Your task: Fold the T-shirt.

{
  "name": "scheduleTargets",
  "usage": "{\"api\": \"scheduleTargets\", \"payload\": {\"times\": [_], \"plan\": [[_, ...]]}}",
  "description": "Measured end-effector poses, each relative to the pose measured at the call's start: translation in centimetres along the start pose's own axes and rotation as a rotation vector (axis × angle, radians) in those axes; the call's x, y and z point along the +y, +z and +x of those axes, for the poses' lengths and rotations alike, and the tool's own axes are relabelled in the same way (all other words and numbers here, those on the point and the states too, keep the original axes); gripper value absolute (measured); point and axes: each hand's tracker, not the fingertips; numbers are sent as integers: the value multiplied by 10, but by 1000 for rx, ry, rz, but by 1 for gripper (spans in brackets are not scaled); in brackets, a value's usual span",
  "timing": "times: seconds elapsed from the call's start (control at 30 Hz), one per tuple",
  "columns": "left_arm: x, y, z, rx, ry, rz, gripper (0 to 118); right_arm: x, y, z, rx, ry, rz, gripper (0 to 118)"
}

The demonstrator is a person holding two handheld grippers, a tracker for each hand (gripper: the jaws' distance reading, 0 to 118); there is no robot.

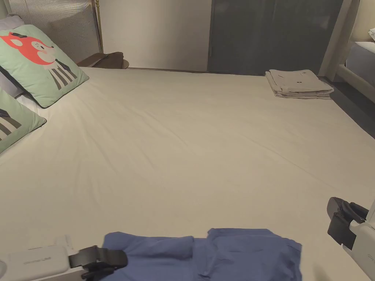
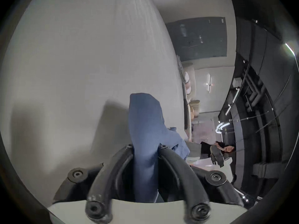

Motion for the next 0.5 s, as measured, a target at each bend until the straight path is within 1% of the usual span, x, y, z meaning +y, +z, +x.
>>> {"api": "scheduleTargets", "payload": {"times": [0.03,0.13,0.23,0.27,0.3,0.4,0.43,0.5], "plan": [[15,10,-14,16,2,24,9,0,-1,-1,5,-3,-1,0],[22,37,-14,81,-7,58,9,-2,-5,-4,19,-6,-1,0],[23,43,-2,108,-8,64,9,-4,-10,-7,40,-5,-4,0],[20,42,8,116,-28,64,9,-4,-10,-9,45,-2,-4,0],[29,41,4,110,-57,67,9,-4,-10,-9,50,1,-3,0],[19,28,42,30,-127,56,9,-3,-11,-8,57,0,0,0],[2,19,73,3,-168,45,9,-3,-11,-7,56,0,2,0],[-7,-2,101,-23,-226,12,9,-3,-10,-3,53,-7,6,0]]}}
